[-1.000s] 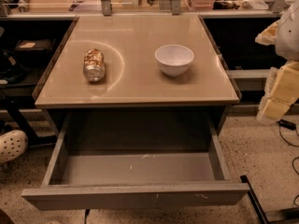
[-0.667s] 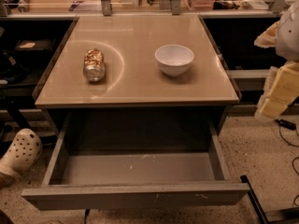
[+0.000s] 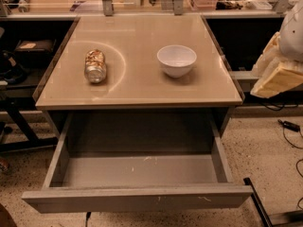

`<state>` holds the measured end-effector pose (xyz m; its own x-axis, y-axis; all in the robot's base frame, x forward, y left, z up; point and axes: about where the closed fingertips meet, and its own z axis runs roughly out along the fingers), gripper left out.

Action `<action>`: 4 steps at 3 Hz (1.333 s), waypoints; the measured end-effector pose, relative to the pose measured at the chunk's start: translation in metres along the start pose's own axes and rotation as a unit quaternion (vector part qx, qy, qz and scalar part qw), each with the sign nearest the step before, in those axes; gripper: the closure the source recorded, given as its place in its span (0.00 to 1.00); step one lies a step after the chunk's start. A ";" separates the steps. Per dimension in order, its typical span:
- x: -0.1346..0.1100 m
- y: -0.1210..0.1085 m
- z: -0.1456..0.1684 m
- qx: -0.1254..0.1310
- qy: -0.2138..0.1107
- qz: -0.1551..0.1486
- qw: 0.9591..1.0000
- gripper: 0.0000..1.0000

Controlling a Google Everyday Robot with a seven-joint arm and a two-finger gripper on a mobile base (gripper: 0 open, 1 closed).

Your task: Close top drawer

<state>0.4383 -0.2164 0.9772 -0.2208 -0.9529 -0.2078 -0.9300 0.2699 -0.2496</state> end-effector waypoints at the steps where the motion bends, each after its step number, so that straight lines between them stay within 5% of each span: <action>1: 0.000 0.000 0.000 0.000 0.000 0.000 1.000 0.79; 2: 0.000 0.000 0.000 0.000 0.000 0.000 1.000 1.00; 3: 0.005 0.005 0.000 0.007 0.004 -0.002 1.000 1.00; 4: 0.026 0.037 0.011 -0.010 0.013 0.033 0.999 1.00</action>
Offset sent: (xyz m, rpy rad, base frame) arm 0.0000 0.0000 0.0000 0.0000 0.0000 0.0000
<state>0.4014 -0.2292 0.9522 -0.2888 -0.9367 -0.1982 -0.9190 0.3293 -0.2170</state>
